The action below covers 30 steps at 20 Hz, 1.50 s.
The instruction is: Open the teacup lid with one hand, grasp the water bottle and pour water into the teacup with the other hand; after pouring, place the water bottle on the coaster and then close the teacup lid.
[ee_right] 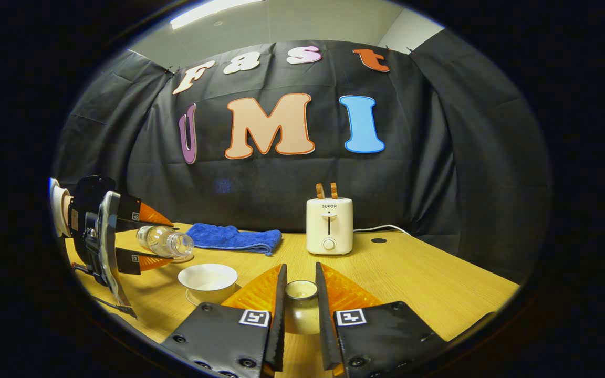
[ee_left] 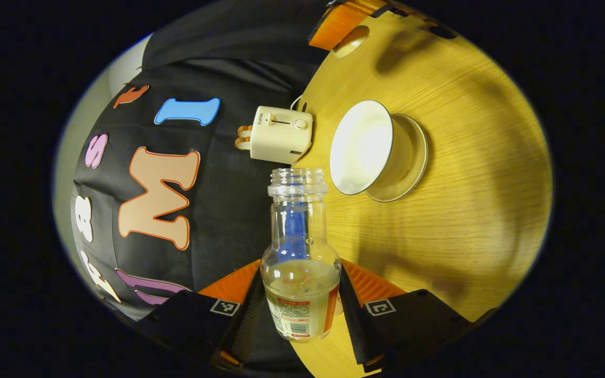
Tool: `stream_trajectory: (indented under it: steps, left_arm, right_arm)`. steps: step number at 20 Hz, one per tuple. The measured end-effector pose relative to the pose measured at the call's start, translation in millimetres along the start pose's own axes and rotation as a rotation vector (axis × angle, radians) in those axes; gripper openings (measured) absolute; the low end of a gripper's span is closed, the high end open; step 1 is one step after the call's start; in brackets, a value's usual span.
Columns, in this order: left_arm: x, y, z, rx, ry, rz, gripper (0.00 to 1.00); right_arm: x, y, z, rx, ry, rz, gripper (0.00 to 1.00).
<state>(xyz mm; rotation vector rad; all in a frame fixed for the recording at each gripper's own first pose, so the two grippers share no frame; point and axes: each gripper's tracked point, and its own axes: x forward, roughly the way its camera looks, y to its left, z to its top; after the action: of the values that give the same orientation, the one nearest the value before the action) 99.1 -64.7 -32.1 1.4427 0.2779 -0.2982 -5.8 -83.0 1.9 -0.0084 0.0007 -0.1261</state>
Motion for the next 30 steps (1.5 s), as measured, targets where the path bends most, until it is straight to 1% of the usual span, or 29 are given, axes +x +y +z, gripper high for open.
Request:
stream_trajectory:
  steps: [5, 12, 15, 19, 24, 27, 30]
  left_arm:
    - [0, 4, 3, 0.123, 0.007, -0.003, 0.71]
    - [2, 5, 3, 0.219, 0.026, -0.026, 0.71]
    - [0, 8, 5, 0.267, 0.027, -0.021, 0.71]
    - [0, 10, 6, 0.313, 0.031, -0.014, 0.71]
    - [3, 14, 3, 0.346, 0.047, -0.013, 0.71]
    - [4, 17, 2, 0.373, 0.055, -0.006, 0.71]
    - [5, 24, 4, 0.407, 0.059, 0.001, 0.71]
  right_arm:
    - [0, 0, 0, 0.0, 0.0, 0.0, 0.31]
    - [0, 0, 0, 0.0, 0.0, 0.0, 0.31]
    - [1, 0, 0, 0.0, 0.0, 0.001, 0.31]
    - [1, 0, 0, 0.0, 0.0, 0.001, 0.31]
    - [0, 0, 0, 0.0, 0.0, 0.001, 0.31]
    - [1, 0, 0, 0.0, 0.0, 0.001, 0.32]
    - [1, 0, 0, 0.0, 0.0, 0.001, 0.31]
